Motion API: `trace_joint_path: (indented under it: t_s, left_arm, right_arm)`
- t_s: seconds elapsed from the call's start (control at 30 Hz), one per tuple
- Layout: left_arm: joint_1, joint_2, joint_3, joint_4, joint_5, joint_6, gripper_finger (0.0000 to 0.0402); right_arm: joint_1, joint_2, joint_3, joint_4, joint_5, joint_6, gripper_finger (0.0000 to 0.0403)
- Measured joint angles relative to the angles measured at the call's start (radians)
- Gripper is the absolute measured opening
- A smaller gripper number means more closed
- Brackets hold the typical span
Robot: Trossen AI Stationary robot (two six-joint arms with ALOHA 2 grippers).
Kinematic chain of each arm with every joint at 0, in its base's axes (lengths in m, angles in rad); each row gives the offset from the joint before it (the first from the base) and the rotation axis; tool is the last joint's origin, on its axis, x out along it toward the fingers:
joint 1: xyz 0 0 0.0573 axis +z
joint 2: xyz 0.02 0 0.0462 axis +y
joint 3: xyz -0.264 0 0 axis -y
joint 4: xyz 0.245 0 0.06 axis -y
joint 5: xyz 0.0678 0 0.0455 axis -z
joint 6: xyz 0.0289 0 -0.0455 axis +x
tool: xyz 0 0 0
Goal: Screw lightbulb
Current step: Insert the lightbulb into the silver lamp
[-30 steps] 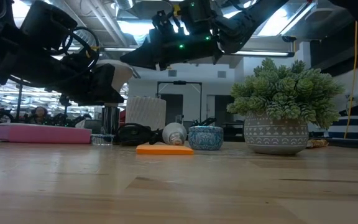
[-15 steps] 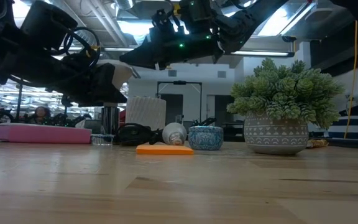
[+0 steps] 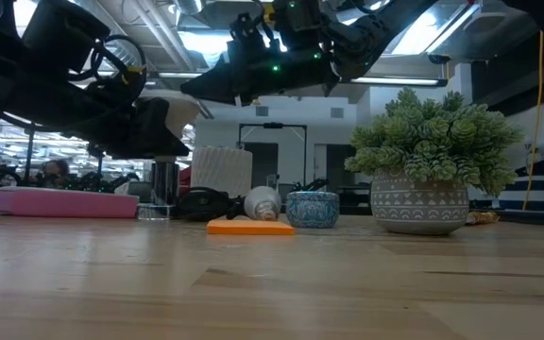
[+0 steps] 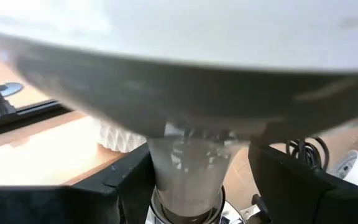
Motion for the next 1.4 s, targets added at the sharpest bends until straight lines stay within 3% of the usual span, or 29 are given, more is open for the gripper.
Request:
trace_joint_path:
  t_s: [0.53, 0.73, 1.17, 1.4]
  left_arm:
    - [-0.004, 0.000, 0.000, 0.004, -0.025, -0.001, 0.0237]
    - [-0.004, 0.000, -0.001, 0.001, -0.030, -0.004, 0.0237]
    - [-0.003, -0.002, 0.000, -0.014, -0.029, -0.068, 0.0237]
    - [-0.023, -0.002, 0.002, -0.057, -0.055, -0.014, 0.0237]
  right_arm:
    - [0.000, 0.006, 0.000, 0.004, 0.003, 0.000, 0.0143]
    - [0.000, 0.065, 0.000, 0.135, 0.002, 0.007, 0.0143]
    - [-0.001, 0.070, 0.000, 0.160, 0.003, 0.029, 0.0143]
    - [-0.001, 0.070, 0.000, 0.160, 0.001, 0.029, 0.0143]
